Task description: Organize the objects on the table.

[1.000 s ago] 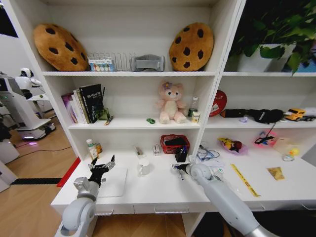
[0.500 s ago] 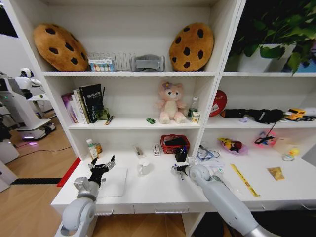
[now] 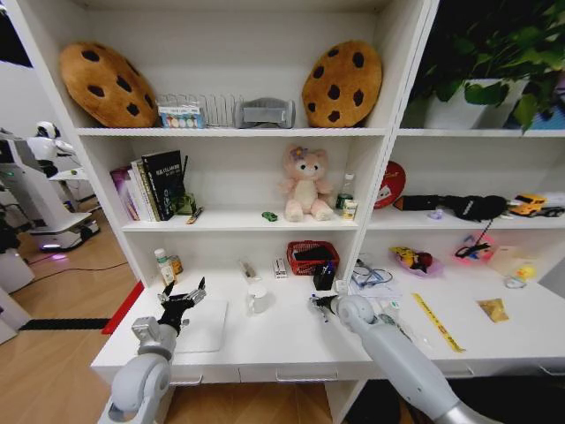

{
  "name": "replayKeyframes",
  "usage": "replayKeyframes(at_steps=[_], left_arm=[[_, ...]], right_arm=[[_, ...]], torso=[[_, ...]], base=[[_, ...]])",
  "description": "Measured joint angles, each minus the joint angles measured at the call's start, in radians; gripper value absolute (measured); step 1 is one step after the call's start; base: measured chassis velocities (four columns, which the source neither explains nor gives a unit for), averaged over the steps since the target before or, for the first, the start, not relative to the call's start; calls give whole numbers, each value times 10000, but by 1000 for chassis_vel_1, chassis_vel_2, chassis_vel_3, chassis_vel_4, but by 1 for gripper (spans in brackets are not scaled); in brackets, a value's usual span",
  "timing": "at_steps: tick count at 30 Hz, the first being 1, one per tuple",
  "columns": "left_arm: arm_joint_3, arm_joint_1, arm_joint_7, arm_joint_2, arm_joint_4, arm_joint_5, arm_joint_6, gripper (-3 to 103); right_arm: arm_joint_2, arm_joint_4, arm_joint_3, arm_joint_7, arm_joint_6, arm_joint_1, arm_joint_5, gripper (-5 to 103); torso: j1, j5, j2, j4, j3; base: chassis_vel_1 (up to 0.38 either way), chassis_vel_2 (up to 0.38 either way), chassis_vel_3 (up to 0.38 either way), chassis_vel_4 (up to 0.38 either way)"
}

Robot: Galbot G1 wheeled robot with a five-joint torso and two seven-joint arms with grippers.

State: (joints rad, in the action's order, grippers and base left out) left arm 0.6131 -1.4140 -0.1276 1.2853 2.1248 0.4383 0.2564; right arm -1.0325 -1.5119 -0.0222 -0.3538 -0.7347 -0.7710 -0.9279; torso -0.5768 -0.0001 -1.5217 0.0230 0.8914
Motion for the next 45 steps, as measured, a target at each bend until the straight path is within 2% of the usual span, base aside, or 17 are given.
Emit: replayKeyframes(at_steps=[2,3,5,6,8,12,20,28,29,30,32,38,40,41,43,44,45], left_arm=[[0,0,0,0,0,1,0,100],[0,0,0,0,0,0,0,100],[0,0,0,0,0,0,0,100],[0,0,0,0,0,1,0,100],[0,0,0,0,0,0,0,100],[0,0,0,0,0,0,0,100],[0,0,0,0,0,0,0,100],[0,0,0,1,0,0,0,100],[0,0,0,0,0,1,0,100],[0,0,0,0,0,1,0,100],[0,0,0,0,0,0,0,100],[0,0,0,0,0,0,0,100],[0,0,0,0,0,0,0,100],[0,0,0,0,0,0,0,100],[0,0,0,0,0,0,0,100],[0,0,0,0,0,0,0,100],[0,0,0,0,0,0,0,100]], right_arm=[[2,0,3,0,0,0,1,57],[9,0,4,0,1,-6,2,51],[9,0,4,0,1,-6,2,51],[11,-2,4,0,2,-12,2,46],[25,-18,4,-12,2,-21,-7,25],[26,-58,-6,-35,-3,-40,-23,10],[55,-237,-186,-81,-7,-176,-70,10],[284,-1213,-530,-176,155,-318,174,10],[335,-1322,-578,-49,472,-293,622,10],[335,-1322,-578,-49,472,-293,622,10],[437,-1394,-709,486,1091,-232,1779,10],[511,-1402,-837,984,1910,-230,2858,10],[498,-1103,-909,1435,2846,-235,3582,10],[498,-1103,-909,1435,2846,-235,3582,10],[408,-756,-931,1697,3677,-222,3936,10],[408,-756,-931,1697,3677,-222,3936,10],[327,-529,-953,1770,4096,-172,4060,10]], torso=[[0,0,0,0,0],[0,0,0,0,0],[0,0,0,0,0],[0,0,-1,0,0],[0,2,0,0,0],[0,2,0,0,1],[0,2,0,0,1],[0,0,0,0,0],[0,0,0,0,0],[0,0,0,0,0],[0,1,0,0,0],[0,0,0,1,0],[0,1,0,0,0],[0,1,0,0,0],[0,3,0,0,1],[0,3,0,0,1],[0,1,0,0,0]], base=[[0,0,0,0],[0,0,0,0],[0,0,0,0],[0,0,0,0],[0,0,0,0],[0,0,0,0],[0,0,0,0],[0,0,0,0],[0,0,0,0],[0,0,0,0],[0,0,0,0],[0,0,0,0],[0,0,0,0],[0,0,0,0],[0,0,0,0],[0,0,0,0],[0,0,0,0]])
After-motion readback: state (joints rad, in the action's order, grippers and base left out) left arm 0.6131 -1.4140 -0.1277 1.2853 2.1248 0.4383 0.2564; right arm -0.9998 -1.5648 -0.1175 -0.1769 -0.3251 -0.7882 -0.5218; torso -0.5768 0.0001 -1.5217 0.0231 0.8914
